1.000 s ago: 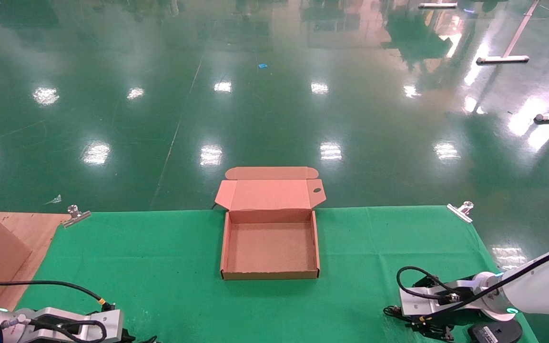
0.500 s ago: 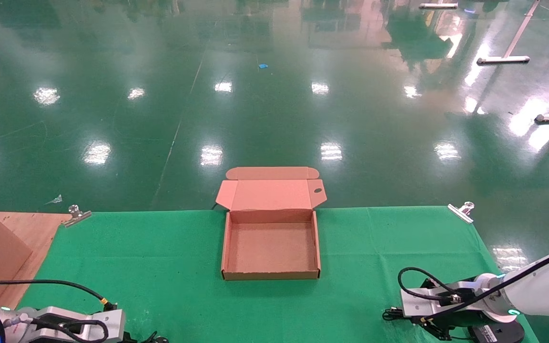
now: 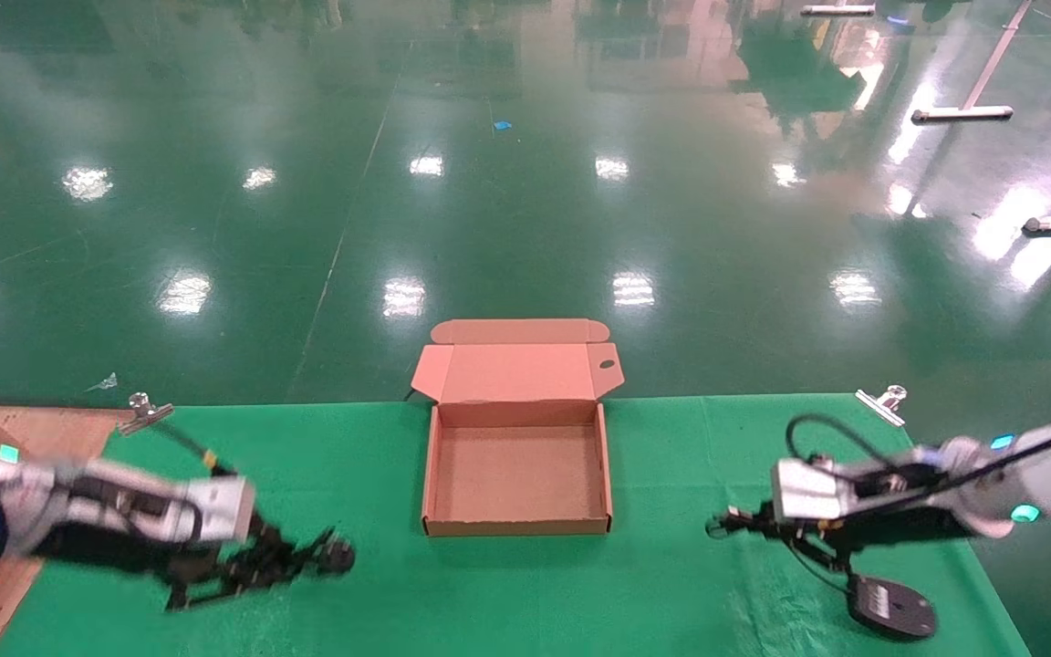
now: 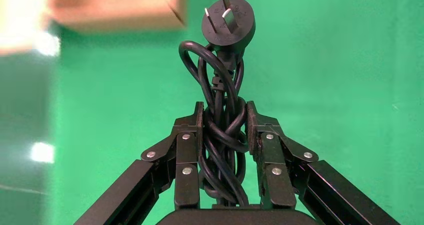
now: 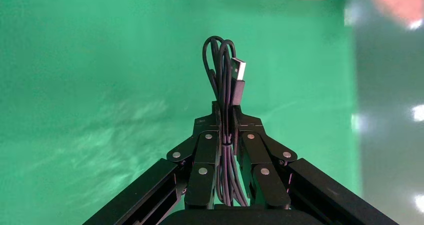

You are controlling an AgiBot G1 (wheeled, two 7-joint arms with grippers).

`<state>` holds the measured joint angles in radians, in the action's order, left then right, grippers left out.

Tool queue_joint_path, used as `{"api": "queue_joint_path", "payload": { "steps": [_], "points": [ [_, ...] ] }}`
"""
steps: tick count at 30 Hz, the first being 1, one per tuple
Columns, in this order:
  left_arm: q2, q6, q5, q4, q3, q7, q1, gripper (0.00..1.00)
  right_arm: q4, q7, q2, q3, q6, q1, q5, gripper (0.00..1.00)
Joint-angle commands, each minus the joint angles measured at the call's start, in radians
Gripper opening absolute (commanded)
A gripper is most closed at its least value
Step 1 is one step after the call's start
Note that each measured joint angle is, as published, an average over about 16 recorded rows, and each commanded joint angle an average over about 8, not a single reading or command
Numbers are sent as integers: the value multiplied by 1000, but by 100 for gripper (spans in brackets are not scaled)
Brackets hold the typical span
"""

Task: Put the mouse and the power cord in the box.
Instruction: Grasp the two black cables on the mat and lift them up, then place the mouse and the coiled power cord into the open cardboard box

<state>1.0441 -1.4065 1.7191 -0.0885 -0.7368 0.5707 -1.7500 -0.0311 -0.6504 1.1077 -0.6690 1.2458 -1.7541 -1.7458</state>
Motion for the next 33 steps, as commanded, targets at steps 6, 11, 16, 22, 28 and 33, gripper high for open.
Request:
{"api": "queue_joint_path", "payload": {
  "steps": [6,11,16,22,28,33],
  "points": [
    [64,-55,-3,-54,1,-18,-93,0,-16,4,-14,27,145,-119,40,0],
    [137,-56,-4,-96,0,-36,-150,0,-20,20,9,42,192,-193,63,0],
    [197,-43,-10,-111,6,-49,-208,0,-29,34,58,51,165,-258,74,0],
    [241,-33,-32,-77,21,-46,-260,0,-31,45,121,52,85,-308,74,0],
    [266,-12,-53,-28,36,-18,-268,0,-18,47,156,51,47,-321,72,0],
    [291,59,-64,-4,43,18,-236,0,-8,42,166,53,57,-327,75,0]
  ]
}}
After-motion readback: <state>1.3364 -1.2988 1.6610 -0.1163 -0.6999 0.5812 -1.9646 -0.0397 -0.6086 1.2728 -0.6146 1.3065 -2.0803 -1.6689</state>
